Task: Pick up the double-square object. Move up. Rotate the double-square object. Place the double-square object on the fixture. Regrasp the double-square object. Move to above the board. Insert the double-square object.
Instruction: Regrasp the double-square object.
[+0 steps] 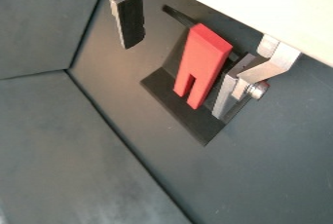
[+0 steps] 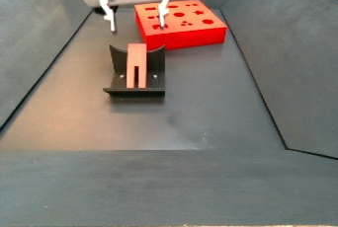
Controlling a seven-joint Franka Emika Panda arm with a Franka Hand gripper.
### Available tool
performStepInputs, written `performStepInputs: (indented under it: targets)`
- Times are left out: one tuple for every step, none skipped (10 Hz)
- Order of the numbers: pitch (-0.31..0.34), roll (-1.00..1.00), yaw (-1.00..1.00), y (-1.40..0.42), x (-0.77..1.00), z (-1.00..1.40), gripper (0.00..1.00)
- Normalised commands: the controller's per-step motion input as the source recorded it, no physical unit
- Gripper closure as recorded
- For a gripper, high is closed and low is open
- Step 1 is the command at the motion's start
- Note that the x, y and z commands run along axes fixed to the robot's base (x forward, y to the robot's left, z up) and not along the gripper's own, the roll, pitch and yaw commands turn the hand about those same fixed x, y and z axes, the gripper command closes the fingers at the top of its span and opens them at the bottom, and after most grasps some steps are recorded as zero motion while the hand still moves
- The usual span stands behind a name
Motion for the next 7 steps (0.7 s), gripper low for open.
performStepInputs:
  targets:
    - [-0.05, 0.07, 0.03, 0.03, 0.11, -1.0, 0.0]
    - [-0.05, 0.07, 0.02, 0.03, 0.11, -0.96, 0.0]
    - [-0.046, 0.06, 0.01, 0.02, 0.1, -0.86, 0.0]
    - [-0.04, 0.07, 0.01, 0.01, 0.09, -0.66, 0.0]
    - [-0.032, 0.07, 0.0, 0.01, 0.08, -0.47, 0.0]
    - [-0.027, 0.07, 0.0, 0.01, 0.07, -0.33, 0.0]
    - [-0.016, 0.06, 0.01, 0.0, 0.06, -0.21, 0.0]
